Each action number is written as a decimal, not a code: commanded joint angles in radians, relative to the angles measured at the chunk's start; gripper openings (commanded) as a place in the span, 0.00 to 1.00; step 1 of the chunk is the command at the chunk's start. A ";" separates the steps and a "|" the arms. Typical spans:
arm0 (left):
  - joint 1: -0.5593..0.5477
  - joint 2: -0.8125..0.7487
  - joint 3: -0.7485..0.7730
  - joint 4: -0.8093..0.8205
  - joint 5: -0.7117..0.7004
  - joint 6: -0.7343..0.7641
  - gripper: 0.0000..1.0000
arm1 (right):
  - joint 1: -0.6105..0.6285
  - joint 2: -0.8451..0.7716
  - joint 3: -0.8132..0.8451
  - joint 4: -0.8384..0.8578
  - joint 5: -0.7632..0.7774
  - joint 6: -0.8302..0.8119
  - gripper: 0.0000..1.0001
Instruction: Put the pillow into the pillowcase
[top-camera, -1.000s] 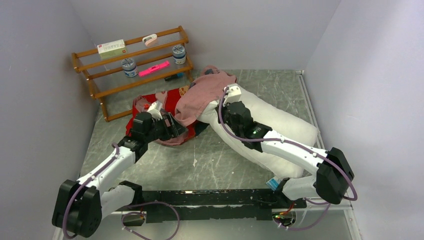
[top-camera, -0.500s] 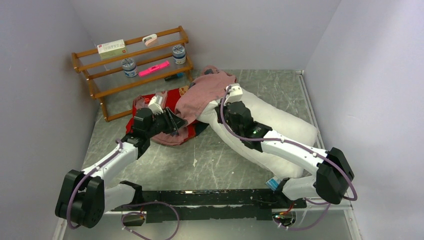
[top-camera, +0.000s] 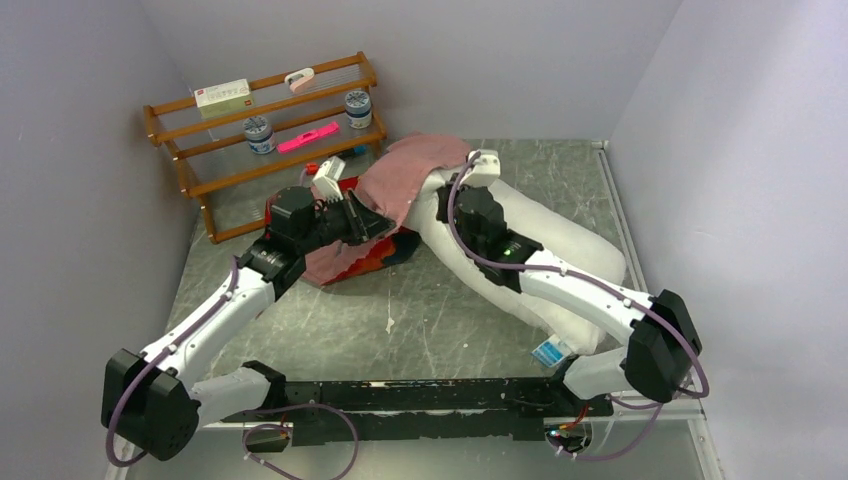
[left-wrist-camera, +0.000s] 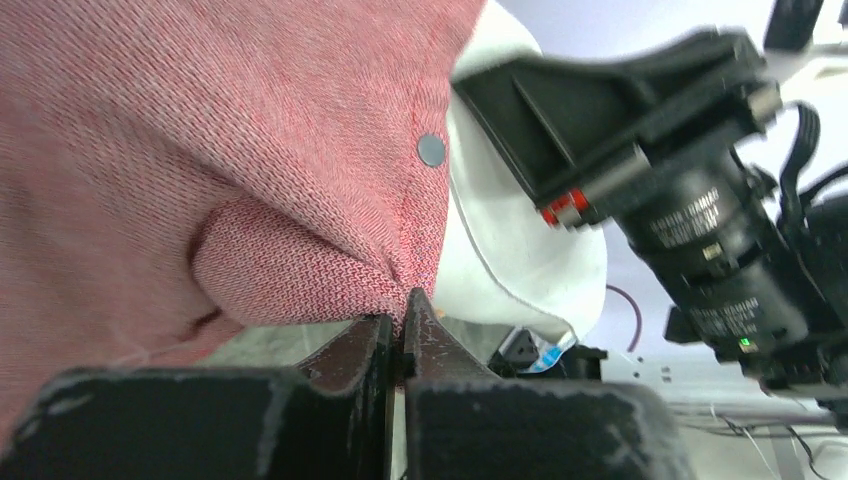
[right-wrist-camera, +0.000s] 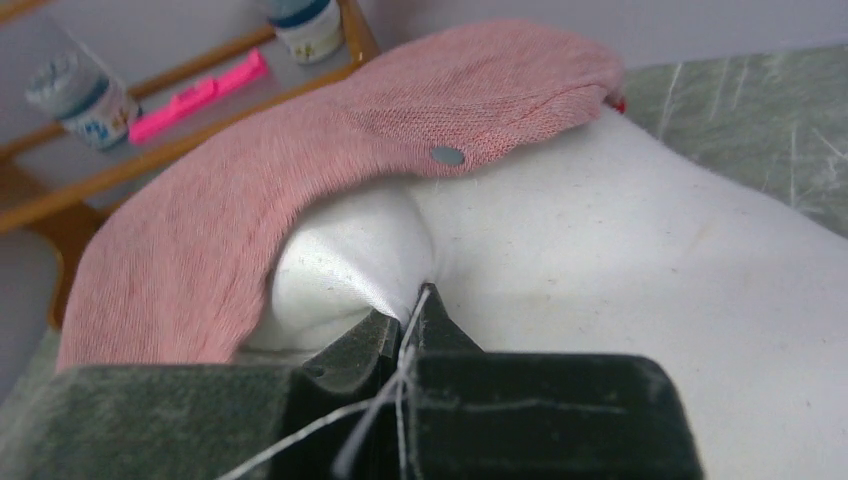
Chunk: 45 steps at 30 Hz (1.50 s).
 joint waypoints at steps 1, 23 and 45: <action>-0.067 -0.037 0.064 -0.037 0.062 -0.016 0.05 | -0.006 0.026 0.161 0.196 0.126 0.101 0.00; -0.183 -0.097 0.210 -0.377 -0.099 0.169 0.56 | -0.008 -0.181 -0.297 0.365 -0.526 -0.091 0.10; -0.182 0.304 0.648 -0.496 -0.380 0.410 0.81 | -0.323 -0.184 0.042 -0.233 -0.631 -0.143 0.92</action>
